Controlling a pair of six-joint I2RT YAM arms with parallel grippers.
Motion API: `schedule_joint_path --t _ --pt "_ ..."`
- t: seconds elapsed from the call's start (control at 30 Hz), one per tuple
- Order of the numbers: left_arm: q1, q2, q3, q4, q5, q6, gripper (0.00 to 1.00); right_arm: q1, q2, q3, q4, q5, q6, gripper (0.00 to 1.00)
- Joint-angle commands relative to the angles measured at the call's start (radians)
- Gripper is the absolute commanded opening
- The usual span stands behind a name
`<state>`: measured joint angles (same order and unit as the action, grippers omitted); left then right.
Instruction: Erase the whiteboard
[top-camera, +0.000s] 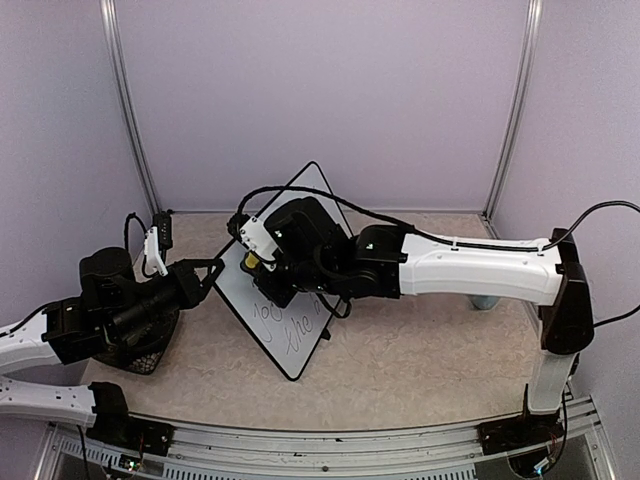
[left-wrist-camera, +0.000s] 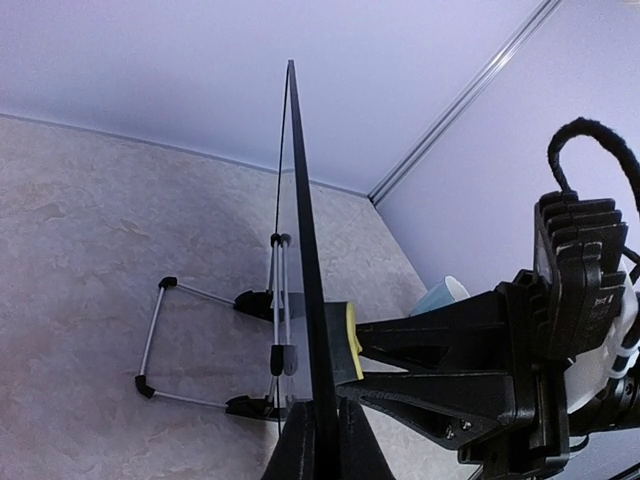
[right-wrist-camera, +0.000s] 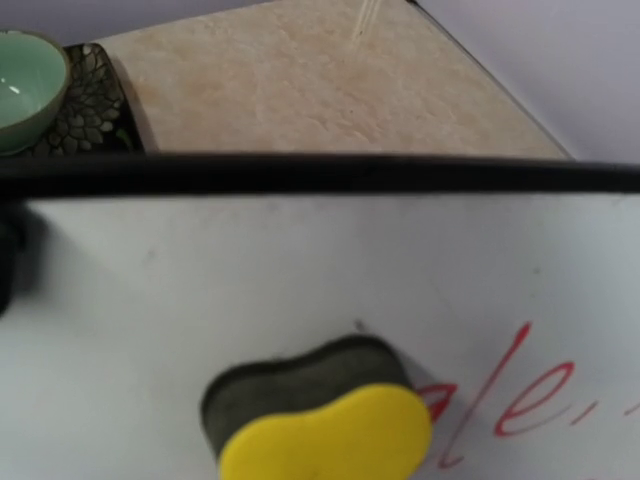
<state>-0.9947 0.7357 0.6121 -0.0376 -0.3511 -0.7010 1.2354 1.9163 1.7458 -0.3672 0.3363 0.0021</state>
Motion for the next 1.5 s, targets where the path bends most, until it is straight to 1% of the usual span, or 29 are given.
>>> schedule_joint_path --t 0.0,0.27,0.43,0.57,0.97,1.13,1.3,1.47 --pt "-0.014 -0.018 0.011 0.113 0.046 -0.047 0.00 0.015 0.018 -0.017 -0.007 -0.010 0.006 0.00" --pt "-0.014 -0.013 0.015 0.117 0.042 -0.040 0.00 0.035 -0.026 -0.156 -0.011 -0.014 0.058 0.00" --pt "-0.015 -0.010 0.015 0.123 0.050 -0.042 0.00 0.035 -0.034 -0.194 -0.005 -0.005 0.069 0.00" --pt "-0.014 -0.011 0.012 0.125 0.053 -0.048 0.00 0.033 -0.021 -0.159 0.000 0.026 0.055 0.00" --pt "-0.016 -0.019 0.002 0.117 0.052 -0.049 0.00 0.008 0.058 0.084 0.003 0.049 -0.033 0.00" --pt "-0.017 -0.021 0.002 0.120 0.056 -0.049 0.00 -0.007 0.094 0.159 -0.010 0.053 -0.056 0.00" --pt "-0.017 -0.022 0.003 0.118 0.057 -0.046 0.00 -0.023 0.096 0.138 -0.021 0.045 -0.050 0.00" --pt "-0.018 -0.025 0.009 0.114 0.057 -0.040 0.00 -0.039 0.057 0.006 -0.004 0.013 -0.026 0.00"
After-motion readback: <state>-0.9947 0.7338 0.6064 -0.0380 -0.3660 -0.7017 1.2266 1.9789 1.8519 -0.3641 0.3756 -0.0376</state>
